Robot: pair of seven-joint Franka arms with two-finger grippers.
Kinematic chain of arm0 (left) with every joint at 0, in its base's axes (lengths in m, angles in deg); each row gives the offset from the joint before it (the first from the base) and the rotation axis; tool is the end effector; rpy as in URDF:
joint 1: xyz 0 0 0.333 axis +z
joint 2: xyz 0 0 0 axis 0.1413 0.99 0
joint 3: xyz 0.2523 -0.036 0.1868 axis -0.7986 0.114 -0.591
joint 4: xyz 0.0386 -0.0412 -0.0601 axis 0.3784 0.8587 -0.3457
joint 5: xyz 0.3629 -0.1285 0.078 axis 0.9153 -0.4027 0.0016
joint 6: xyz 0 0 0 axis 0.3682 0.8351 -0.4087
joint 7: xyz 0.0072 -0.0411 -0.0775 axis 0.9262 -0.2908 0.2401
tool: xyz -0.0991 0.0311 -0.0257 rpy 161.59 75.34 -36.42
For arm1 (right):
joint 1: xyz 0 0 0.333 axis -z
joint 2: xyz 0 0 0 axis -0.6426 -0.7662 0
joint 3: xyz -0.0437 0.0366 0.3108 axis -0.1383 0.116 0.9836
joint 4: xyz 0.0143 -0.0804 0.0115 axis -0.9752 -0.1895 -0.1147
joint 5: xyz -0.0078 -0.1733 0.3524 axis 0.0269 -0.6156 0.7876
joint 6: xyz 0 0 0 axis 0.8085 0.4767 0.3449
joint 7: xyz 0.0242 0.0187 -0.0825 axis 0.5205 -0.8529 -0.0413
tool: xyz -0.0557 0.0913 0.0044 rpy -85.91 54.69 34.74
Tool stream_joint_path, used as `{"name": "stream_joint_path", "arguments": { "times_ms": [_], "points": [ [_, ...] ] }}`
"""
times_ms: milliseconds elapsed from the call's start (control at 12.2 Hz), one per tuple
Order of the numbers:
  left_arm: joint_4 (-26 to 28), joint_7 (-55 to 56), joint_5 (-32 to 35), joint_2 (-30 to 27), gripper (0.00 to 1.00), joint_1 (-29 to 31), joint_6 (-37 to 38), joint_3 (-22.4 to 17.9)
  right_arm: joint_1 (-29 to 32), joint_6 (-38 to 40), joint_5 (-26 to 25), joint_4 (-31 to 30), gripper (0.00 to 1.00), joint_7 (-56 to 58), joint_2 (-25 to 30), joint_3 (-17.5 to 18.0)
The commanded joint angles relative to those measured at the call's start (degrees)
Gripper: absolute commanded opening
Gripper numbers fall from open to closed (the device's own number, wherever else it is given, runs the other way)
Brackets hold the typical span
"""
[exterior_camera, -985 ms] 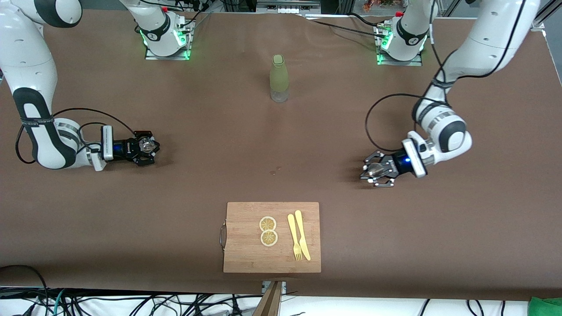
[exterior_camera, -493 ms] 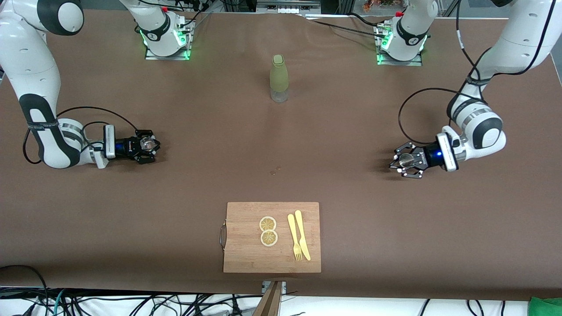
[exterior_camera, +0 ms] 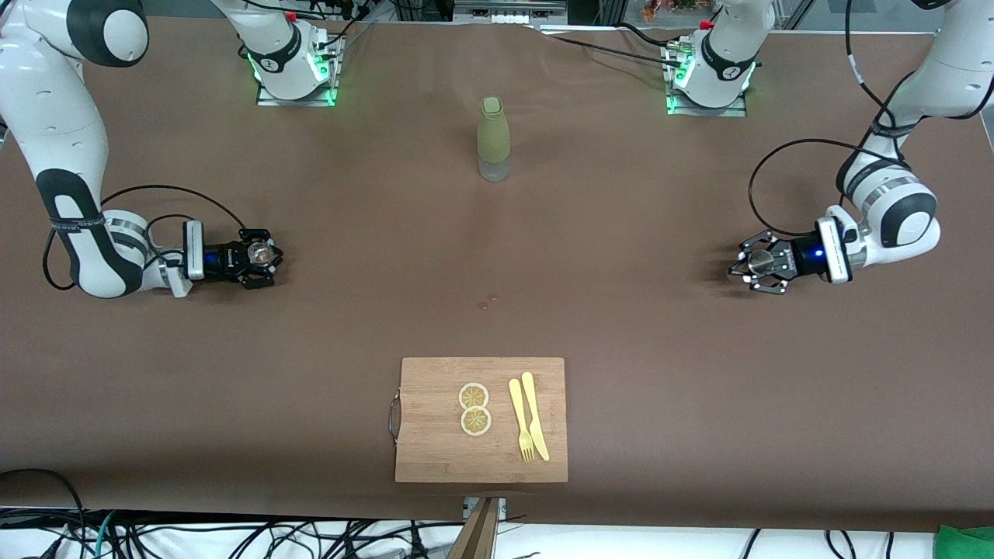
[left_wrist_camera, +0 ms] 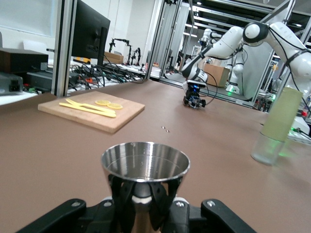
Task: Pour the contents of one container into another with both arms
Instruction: 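Move the glass back with the right gripper while the left gripper withdraws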
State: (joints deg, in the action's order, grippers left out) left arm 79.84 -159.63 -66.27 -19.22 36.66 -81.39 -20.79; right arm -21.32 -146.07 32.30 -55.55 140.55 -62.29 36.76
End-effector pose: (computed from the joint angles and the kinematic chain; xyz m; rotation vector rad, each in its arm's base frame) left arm 0.5038 0.1230 0.1417 1.6056 -1.0454 1.0557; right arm 0.5233 -0.1064 0.0540 -1.2290 -1.4530 -0.9063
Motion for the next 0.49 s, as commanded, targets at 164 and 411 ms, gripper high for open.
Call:
{"name": "stream_joint_path", "arguments": {
  "times_ms": [164,411],
  "points": [
    [2.2,-4.3,2.1,1.1,0.0,1.9,0.7,0.6,0.4,0.7,-1.5,1.8,0.64,2.3,-1.5,-0.5],
    [2.8,-6.2,3.9,1.7,0.0,3.3,0.6,0.5,0.4,1.0,-2.6,2.7,1.0,2.3,-1.3,-1.0]
  ]
}}
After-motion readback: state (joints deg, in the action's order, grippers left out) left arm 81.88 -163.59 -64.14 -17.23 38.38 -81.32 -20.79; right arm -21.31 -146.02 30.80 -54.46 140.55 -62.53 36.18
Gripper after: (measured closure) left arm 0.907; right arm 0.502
